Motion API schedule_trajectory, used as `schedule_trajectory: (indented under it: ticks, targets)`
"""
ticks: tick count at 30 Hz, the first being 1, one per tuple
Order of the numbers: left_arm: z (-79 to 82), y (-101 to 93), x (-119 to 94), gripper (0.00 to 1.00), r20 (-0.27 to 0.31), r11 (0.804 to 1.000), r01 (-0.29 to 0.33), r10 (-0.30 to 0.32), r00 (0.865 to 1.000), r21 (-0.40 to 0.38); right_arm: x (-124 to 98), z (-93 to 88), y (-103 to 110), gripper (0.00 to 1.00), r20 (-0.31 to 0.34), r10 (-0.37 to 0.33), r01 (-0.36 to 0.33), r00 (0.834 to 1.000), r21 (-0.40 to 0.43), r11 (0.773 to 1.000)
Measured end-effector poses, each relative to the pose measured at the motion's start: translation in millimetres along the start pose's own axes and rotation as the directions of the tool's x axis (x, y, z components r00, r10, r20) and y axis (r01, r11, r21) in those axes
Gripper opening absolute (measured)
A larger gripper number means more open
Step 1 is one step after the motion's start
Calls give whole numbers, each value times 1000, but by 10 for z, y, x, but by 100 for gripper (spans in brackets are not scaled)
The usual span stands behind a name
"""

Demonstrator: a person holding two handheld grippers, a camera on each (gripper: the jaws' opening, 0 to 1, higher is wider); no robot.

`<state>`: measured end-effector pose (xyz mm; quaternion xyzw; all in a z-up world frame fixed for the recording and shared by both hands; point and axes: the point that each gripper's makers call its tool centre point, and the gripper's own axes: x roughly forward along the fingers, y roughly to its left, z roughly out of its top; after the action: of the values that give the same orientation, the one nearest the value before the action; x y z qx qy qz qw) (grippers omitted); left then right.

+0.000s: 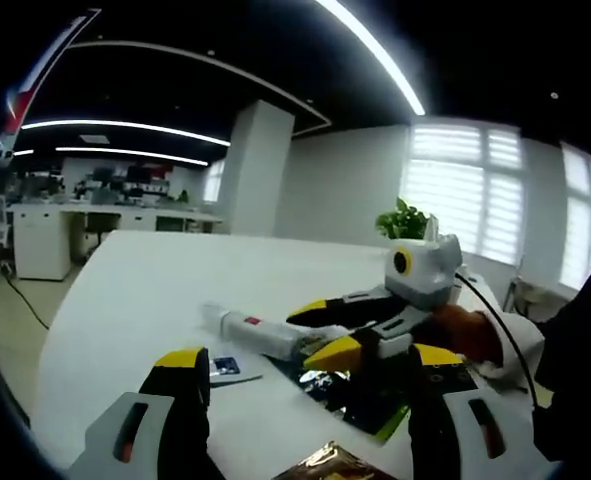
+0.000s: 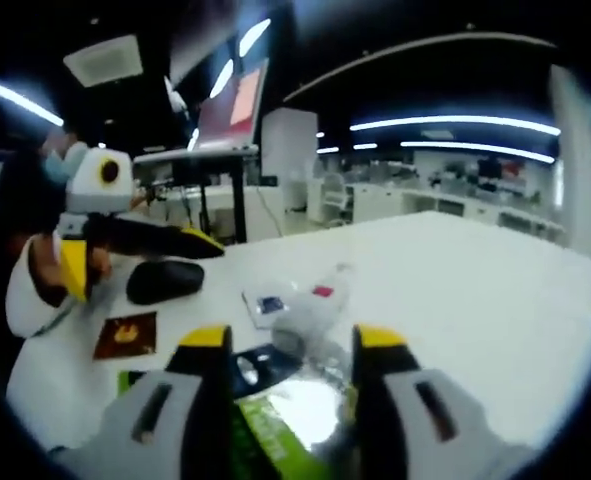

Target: Arrange the skincare products in the storage area until every visible bottle or jar stands upright without overlapping.

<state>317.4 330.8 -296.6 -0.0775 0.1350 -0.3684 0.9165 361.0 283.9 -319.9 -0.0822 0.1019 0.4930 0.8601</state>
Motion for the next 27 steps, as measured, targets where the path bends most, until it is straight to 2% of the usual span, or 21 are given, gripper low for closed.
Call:
schedule_trajectory:
  ticks: [10,13,15,27]
  targets:
    - [-1,-14,14,83,-3,1000,4,-4,1000,2,139,-34,-30,38,-11,-50,50,999,-18,999]
    - [-13,-20,20,83,-9,1000,4,-4,1000,4,168,-55,-16,29,-18,-47,47,999,-19,999]
    - [-16,-18,25,83,-10,1000,5,-5,1000,3,191,-63,-62,29,-22,-73,72,997,-34,997]
    - [-40,-29,39,83,-21,1000,8,-8,1000,1,229,-102,-133,23,-30,-92,91,995,-35,995]
